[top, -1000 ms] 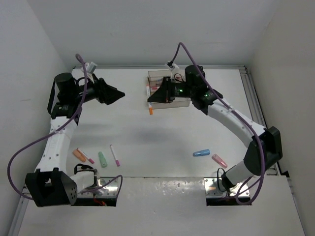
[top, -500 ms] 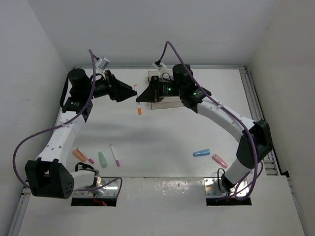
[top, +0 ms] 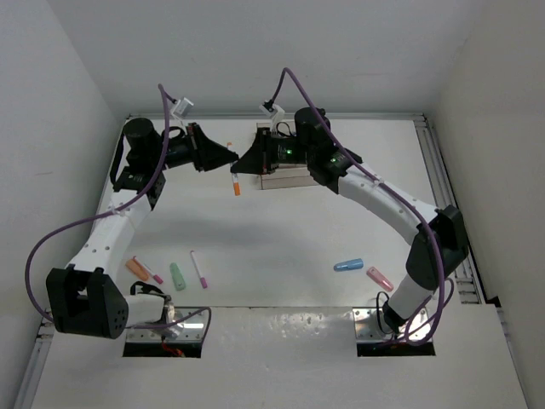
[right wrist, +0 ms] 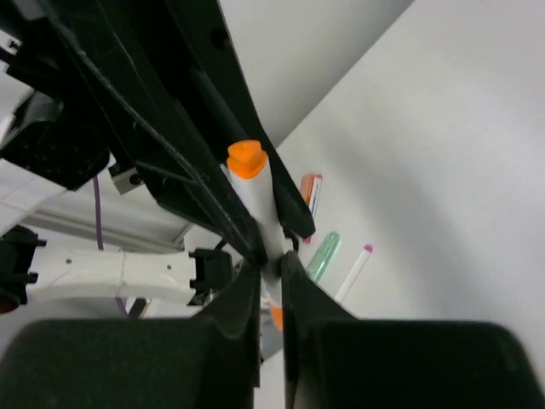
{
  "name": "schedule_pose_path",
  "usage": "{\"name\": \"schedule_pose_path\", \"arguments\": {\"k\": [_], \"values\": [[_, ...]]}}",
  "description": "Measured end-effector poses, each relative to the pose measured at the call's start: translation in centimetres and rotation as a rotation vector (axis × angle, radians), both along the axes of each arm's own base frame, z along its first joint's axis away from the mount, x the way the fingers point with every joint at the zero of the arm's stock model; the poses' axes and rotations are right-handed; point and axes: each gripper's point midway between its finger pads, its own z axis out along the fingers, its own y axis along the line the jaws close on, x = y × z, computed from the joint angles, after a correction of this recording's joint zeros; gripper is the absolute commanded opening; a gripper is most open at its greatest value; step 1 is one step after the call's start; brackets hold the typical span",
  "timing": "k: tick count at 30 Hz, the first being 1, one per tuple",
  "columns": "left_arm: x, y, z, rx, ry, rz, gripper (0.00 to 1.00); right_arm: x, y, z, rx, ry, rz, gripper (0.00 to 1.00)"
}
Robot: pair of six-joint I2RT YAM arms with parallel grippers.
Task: Sort the stationery into containers
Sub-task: Place the pen in the storage box.
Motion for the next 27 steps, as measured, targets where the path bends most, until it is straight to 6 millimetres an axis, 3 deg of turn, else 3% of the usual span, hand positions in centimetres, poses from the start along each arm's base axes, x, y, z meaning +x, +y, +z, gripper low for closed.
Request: {"name": "schedule_pose_path", "arguments": {"k": [1, 4, 7, 11, 14, 16, 18, 21, 23, 27], "values": [[-0.1, -0.1, 0.1, -0.006, 0.008, -0.003, 0.03, 0.1, 0.0, -0.1, -0.004, -0.006, -0.004, 0.27], [0.3, -0.2, 0.2, 0.007, -0.01, 0.002, 0.0, 0.7, -0.4, -0.6, -0.014, 0.0, -0.012, 0.5], [2.3, 0.0, 0.5, 0.045, -0.018, 0.026, 0.0, 1.8, -2.0, -1.0, -0.034, -0.009, -0.028, 0.52], [7.8, 0.1, 1.1, 0.149, -0.065, 0.075, 0.0, 4.9, -8.3, -2.6, -0.148, -0.024, -0.133, 0.52], [13.6, 0.0, 0.1, 0.294, -0.137, 0.151, 0.0, 7.9, -17.3, -2.2, -0.232, -0.049, -0.314, 0.52], [16.8, -0.5, -1.5, 0.395, -0.177, 0.185, 0.0, 8.6, -22.4, -1.8, -0.289, -0.072, -0.422, 0.51], [19.4, -1.7, -3.3, 0.479, -0.225, 0.19, 0.0, 7.9, -25.7, -1.8, -0.333, -0.083, -0.491, 0.51], [22.3, -4.3, -7.1, 0.594, -0.293, 0.167, 0.0, 5.9, -28.5, -2.2, -0.386, -0.08, -0.554, 0.5], [23.6, -5.9, -9.6, 0.646, -0.323, 0.137, 0.0, 4.8, -29.3, -2.5, -0.412, -0.083, -0.576, 0.5], [26.1, -8.7, -12.6, 0.693, -0.412, 0.078, 0.0, 3.5, -30.5, -3.3, -0.453, -0.067, -0.625, 0.5]]}}
